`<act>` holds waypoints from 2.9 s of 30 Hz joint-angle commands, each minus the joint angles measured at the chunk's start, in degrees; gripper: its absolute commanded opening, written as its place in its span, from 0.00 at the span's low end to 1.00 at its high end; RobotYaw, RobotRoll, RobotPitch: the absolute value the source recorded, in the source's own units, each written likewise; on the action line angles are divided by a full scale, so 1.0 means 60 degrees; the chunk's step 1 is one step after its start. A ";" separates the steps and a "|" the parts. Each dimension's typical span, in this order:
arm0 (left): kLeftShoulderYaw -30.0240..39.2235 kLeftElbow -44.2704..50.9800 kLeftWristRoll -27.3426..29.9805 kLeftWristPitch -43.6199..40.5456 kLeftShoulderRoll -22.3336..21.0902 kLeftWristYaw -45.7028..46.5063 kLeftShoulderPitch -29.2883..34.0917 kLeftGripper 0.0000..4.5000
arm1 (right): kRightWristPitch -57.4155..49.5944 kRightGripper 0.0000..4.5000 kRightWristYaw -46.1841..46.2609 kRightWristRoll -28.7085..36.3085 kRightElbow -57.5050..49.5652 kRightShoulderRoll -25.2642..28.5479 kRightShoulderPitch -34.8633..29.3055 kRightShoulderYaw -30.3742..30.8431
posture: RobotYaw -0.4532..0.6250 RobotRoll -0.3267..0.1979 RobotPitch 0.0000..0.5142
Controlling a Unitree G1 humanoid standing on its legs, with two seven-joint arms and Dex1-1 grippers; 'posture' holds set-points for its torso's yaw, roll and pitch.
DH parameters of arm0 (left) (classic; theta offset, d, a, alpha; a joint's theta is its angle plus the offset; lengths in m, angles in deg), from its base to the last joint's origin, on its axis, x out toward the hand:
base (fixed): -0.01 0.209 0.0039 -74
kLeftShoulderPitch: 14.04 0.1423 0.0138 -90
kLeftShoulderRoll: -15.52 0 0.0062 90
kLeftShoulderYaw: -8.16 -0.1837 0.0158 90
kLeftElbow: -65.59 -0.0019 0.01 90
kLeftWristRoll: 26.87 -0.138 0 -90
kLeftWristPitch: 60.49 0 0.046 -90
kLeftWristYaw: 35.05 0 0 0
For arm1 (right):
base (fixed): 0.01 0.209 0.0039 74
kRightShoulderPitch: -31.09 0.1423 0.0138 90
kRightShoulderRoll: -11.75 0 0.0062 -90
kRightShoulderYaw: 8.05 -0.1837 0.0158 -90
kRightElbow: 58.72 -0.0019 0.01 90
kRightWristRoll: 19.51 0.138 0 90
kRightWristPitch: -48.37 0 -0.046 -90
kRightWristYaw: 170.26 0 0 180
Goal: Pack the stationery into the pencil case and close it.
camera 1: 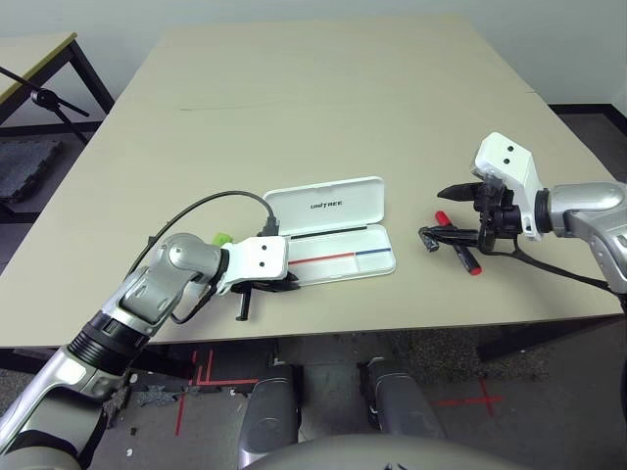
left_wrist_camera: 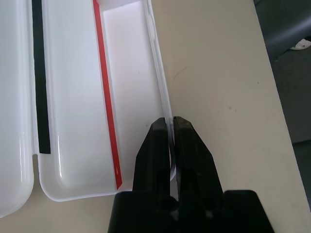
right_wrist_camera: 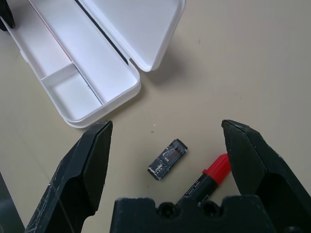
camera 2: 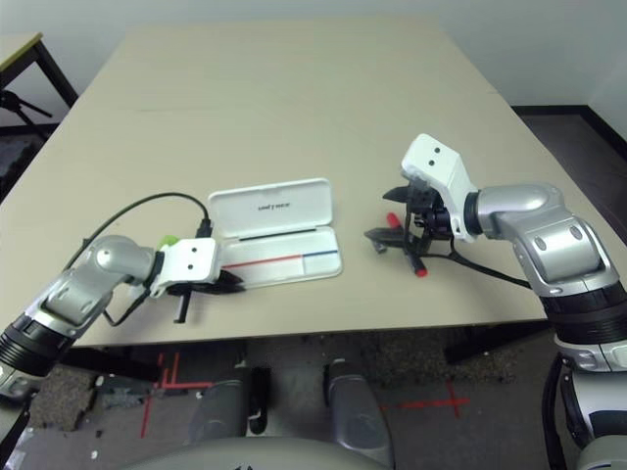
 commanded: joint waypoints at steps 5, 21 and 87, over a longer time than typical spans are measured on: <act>0.0136 -0.0514 -0.0323 0.0466 -0.0123 -0.0221 0.0063 0.01 | 0.0240 1.00 -0.0103 -0.0154 0.0282 -0.0114 0.0113 0.0141 | 0.43 0.62 0.19; 0.0202 -0.0221 -0.0395 0.0313 -0.0203 -0.0410 0.0158 0.19 | 0.0377 1.00 -0.0166 -0.0391 0.0500 -0.0276 0.0205 0.0168 | 0.43 0.62 0.19; 0.0454 0.0985 -0.0186 -0.2630 0.0076 -0.0178 0.0248 0.01 | 0.0457 1.00 -0.0146 -0.0243 0.0419 0.0039 0.0053 -0.0213 | 0.41 0.62 0.18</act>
